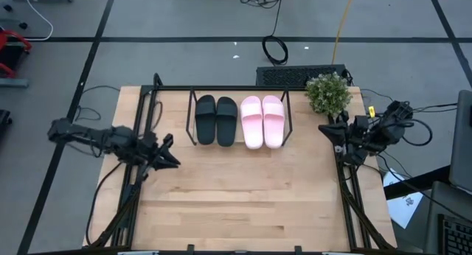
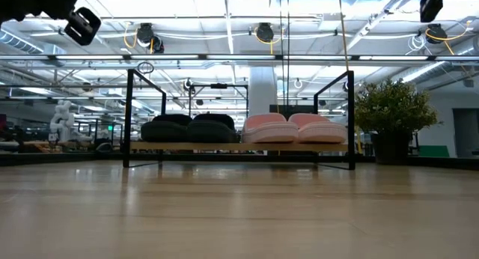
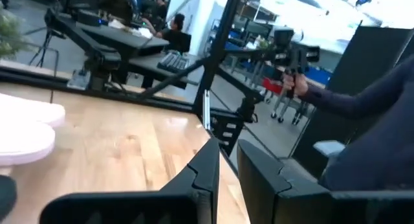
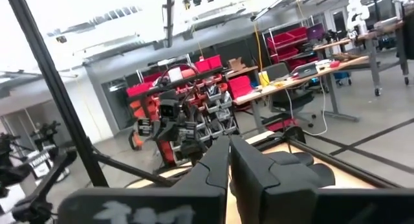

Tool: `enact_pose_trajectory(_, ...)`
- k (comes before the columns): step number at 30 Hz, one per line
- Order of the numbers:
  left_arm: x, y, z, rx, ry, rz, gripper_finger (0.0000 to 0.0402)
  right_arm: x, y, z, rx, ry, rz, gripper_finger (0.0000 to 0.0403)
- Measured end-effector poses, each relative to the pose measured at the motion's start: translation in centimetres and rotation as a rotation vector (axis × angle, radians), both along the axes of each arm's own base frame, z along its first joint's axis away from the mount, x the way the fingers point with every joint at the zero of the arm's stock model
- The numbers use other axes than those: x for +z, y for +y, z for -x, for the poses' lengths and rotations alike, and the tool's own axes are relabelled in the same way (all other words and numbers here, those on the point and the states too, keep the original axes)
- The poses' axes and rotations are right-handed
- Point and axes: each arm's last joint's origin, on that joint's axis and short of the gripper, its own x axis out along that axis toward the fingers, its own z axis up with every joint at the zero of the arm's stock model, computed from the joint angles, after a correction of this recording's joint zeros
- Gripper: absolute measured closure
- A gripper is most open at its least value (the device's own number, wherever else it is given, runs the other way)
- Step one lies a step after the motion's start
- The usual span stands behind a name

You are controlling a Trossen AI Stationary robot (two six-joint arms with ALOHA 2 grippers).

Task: Pick and place slides into the shelf
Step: Return to Home Position

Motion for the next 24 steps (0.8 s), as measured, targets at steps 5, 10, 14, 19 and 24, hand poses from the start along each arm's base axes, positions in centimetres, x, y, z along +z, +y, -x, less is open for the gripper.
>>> enact_pose_trajectory(5,-0.5,-2.0,-0.9,-0.017,0.027,-0.045,0.0350,-0.3,0.6,-0.7,-0.004,0.044,0.049,0.0394)
enact_pose_trajectory(10,-0.8,-3.0,-0.6,-0.023,0.027,-0.111,0.0350,-0.7,0.8,-1.0,-0.028,0.081,0.055,0.0394)
enact_pose_trajectory(14,-0.3,-2.9,0.6,-0.055,-0.043,-0.136,0.0350,-0.7,0.7,-0.9,-0.023,0.077,0.046,0.0394)
enact_pose_trajectory(19,-0.6,-2.0,2.5,-0.067,-0.013,-0.112,0.0350,-1.1,0.4,-0.6,-0.013,0.091,0.021,0.0394)
enact_pose_trajectory(24,-0.2,-1.1,4.2,-0.050,-0.110,-0.127,0.0350,-2.0,0.5,-0.4,0.073,0.113,-0.042,0.0394)
